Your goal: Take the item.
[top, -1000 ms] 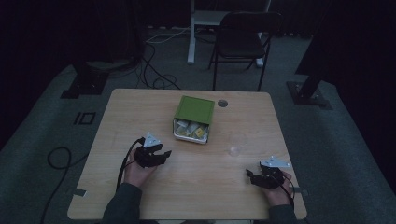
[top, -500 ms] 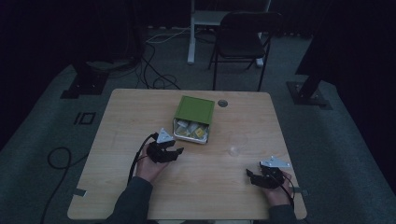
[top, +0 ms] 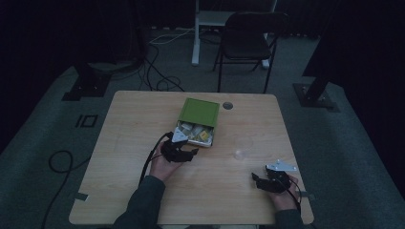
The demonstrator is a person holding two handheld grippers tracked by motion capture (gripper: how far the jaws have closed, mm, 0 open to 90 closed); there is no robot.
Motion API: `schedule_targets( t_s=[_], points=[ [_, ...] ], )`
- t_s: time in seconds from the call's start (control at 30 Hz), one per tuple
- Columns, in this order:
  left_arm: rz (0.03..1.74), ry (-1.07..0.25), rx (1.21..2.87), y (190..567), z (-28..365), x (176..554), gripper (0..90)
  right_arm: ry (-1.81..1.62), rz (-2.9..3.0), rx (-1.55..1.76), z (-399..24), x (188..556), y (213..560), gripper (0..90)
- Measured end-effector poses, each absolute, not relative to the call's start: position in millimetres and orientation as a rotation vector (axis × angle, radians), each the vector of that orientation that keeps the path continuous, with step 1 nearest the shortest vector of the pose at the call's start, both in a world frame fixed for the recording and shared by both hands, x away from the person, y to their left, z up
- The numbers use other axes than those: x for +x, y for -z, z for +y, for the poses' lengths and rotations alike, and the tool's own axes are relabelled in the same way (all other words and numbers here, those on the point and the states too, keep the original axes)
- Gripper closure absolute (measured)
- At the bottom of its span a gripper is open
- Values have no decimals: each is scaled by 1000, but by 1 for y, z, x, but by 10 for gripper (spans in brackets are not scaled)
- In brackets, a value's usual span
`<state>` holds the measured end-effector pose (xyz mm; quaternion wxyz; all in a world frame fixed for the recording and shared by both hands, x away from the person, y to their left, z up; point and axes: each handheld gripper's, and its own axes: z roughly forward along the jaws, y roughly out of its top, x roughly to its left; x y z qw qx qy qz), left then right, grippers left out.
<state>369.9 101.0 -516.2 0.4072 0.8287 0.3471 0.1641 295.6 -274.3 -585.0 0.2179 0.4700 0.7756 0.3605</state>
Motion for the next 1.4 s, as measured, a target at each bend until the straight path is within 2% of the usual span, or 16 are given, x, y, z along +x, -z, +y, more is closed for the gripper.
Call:
schedule_targets(
  t_s=[0.4,0.57,0.77,1.2,1.4],
  points=[
    [862,-409,2103,517,78,389,349,-998,2148,1302,-274,296,585,294],
    [853,-449,2117,520,71,397,334,-998,2147,1302,-274,296,585,293],
    [872,-389,2132,528,66,405,334,-998,2148,1302,-274,296,585,294],
    [881,-277,2102,528,79,399,416,-999,2148,1301,-274,296,585,293],
    [855,-267,2118,528,84,387,436,-999,2148,1301,-274,296,585,293]
  ],
)
